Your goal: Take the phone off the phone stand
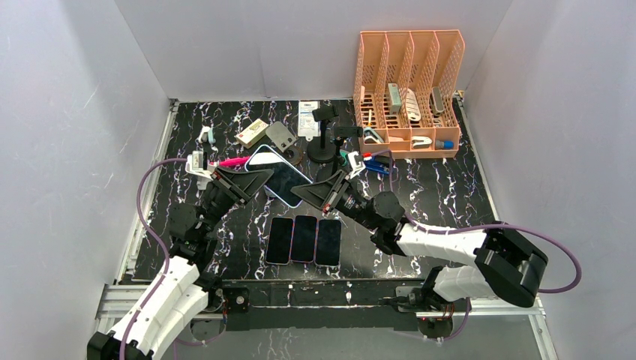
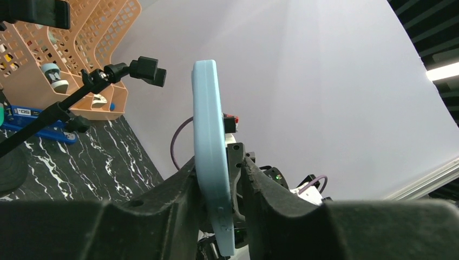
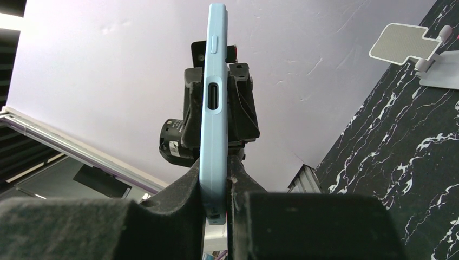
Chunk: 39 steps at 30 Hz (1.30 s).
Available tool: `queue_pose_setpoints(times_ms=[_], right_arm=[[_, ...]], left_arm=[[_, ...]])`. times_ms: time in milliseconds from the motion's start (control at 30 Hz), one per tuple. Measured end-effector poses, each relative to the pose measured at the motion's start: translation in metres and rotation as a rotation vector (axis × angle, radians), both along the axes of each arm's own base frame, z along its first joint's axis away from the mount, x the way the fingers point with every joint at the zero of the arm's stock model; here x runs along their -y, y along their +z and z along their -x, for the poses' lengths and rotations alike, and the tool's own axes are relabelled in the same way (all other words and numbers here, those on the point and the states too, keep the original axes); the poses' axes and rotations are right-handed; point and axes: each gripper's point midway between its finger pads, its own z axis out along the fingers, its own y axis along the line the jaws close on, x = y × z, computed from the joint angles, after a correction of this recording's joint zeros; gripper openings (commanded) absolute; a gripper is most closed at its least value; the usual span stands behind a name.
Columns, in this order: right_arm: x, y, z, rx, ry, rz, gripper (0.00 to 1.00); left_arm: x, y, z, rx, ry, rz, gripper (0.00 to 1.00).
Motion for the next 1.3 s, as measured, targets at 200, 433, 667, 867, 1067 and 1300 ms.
queue_pose_setpoints(times_ms=[200,433,667,867,1067,1300], right_arm=[[-0.001,0.0,0.002,0.008,0.001,0.002,0.01],[-0.002,-0.003,0.0,0.033,-0.018,0.025,0.2],[-0.003,-0.006,0.006,0.042,0.004,0.073,0.66],[0.009,-0.001,0.02,0.071,0.025,0.136,0.98],[0.03,0.0,0.032,0.122,0.031,0.267,0.99],[0.069,-0.007,0.049,0.193,0.064,0.399,0.97]], left_arm=[[0.001,-0.003,-0.002,-0.01,0.0,-0.002,0.19],[0.001,-0.006,-0.003,-0.025,-0.001,0.001,0.0],[0.003,-0.017,-0.002,-0.04,-0.008,-0.018,0.0],[0.005,-0.022,0.0,-0.051,-0.029,-0.028,0.0],[0.012,-0.025,0.008,-0.067,-0.091,-0.037,0.0],[0.028,-0.032,0.04,-0.067,-0.288,-0.087,0.0]])
